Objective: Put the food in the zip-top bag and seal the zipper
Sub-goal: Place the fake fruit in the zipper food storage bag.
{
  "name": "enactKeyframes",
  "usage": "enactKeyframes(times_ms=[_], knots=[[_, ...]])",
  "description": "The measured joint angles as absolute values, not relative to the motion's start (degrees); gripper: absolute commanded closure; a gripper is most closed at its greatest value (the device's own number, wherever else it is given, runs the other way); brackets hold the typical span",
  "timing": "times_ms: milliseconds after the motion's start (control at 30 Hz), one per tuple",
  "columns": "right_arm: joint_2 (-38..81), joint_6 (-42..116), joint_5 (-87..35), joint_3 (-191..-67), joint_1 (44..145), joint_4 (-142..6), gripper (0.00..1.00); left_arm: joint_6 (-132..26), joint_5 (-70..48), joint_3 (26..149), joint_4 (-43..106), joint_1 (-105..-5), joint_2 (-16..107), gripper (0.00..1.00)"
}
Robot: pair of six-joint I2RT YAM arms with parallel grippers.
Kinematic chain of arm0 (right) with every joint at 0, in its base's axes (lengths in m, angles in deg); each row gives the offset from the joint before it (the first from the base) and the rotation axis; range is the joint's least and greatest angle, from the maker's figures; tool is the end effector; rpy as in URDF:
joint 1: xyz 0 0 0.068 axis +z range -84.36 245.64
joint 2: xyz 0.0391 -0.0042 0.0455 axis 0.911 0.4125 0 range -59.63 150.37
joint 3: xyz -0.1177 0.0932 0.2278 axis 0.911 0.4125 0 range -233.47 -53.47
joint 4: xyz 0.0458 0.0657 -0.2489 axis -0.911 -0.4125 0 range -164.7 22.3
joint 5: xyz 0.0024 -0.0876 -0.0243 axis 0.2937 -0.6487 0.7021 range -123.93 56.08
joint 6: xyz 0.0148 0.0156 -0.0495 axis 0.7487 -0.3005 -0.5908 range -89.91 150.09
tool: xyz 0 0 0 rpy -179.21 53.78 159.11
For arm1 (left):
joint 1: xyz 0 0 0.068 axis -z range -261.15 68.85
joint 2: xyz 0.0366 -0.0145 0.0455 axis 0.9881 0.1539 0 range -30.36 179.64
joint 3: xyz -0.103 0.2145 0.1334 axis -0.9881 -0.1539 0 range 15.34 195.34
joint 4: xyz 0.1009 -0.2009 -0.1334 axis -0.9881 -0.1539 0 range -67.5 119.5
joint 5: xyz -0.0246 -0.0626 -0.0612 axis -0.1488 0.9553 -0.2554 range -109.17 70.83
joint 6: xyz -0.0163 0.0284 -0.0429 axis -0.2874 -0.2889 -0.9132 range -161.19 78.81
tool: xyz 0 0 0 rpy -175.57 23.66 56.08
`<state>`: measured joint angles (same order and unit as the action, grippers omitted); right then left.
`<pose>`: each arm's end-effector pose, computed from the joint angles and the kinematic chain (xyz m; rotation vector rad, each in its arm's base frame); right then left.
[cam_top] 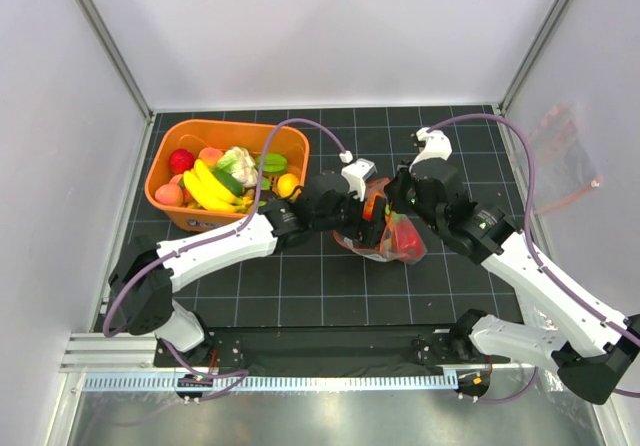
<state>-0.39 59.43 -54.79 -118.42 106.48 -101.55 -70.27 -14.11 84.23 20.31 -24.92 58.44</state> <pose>0.1728 0.1326 0.3738 0.0195 2.0499 0.3949 0.1980 -0.3017 0.2972 0.5809 2.1586 -0.9627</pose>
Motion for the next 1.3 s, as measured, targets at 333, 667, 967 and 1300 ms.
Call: enactKeyframes(times_ms=[333,667,967,1300], knots=[[-0.54,59.85,-54.81,-118.27,105.95,-101.51,0.99,-69.13,-15.77,84.44,18.10,-24.86,55.68,0.04],[-1.33,60.02,-54.79,-117.55,105.54,-101.57,0.99,-67.78,-22.92,85.82,12.09,-24.88,49.08,0.07],[-1.66,60.02,-54.79,-117.48,105.30,-101.57,0.99,-68.83,-23.66,86.70,7.44,-26.67,48.89,0.07],[-2.01,60.09,-54.70,-117.44,105.25,-101.57,0.99,-71.25,-22.90,87.64,6.48,-31.94,52.10,0.31]])
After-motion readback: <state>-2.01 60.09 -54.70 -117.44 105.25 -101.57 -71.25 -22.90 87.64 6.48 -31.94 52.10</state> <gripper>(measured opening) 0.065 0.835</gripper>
